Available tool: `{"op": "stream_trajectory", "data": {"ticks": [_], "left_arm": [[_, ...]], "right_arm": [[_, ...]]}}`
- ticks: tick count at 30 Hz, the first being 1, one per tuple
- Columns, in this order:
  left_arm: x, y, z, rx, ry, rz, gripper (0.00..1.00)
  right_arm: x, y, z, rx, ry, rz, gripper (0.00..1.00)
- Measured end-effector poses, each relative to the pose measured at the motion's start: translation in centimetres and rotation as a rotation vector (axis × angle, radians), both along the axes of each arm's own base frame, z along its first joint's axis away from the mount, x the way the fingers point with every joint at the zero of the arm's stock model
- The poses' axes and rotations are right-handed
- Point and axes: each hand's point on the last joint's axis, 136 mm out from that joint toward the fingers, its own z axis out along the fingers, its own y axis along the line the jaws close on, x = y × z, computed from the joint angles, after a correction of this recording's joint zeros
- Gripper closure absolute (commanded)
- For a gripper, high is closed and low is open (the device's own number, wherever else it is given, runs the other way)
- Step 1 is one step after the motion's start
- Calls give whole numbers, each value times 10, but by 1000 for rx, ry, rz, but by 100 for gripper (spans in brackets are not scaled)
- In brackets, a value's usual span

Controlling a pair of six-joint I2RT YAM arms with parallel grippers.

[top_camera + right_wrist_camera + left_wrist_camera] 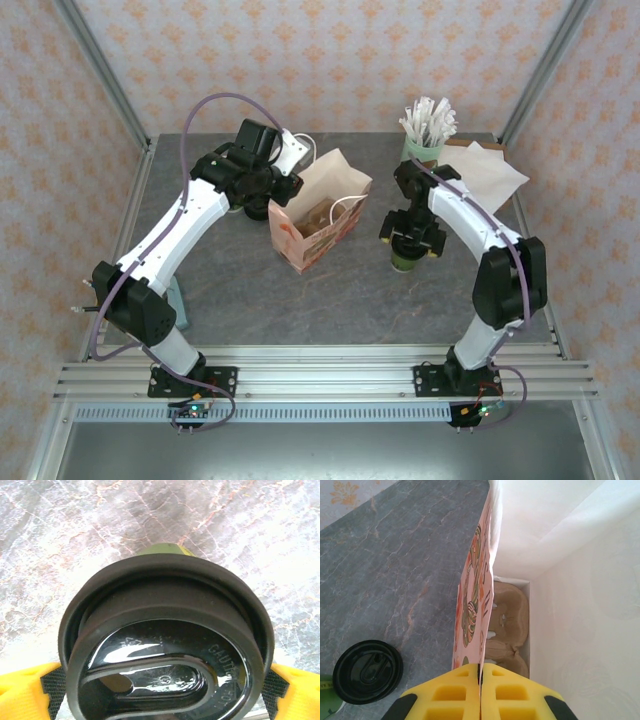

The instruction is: Pack the takeout coffee

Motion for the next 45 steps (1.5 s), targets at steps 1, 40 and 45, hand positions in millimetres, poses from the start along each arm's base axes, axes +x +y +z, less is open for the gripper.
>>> {"op": "stream_trajectory", "data": {"ticks": [1, 40, 45], "left_arm": [[0, 1, 0, 3, -1, 3, 100], [0, 4, 0, 15, -3, 11, 100], [0, 4, 0, 17, -4, 13, 100]], "right_arm": [[1, 1, -1, 4, 1, 7, 0], [17, 0, -18, -19, 31, 184, 0], [18, 0, -17, -19, 29, 181, 0]]}}
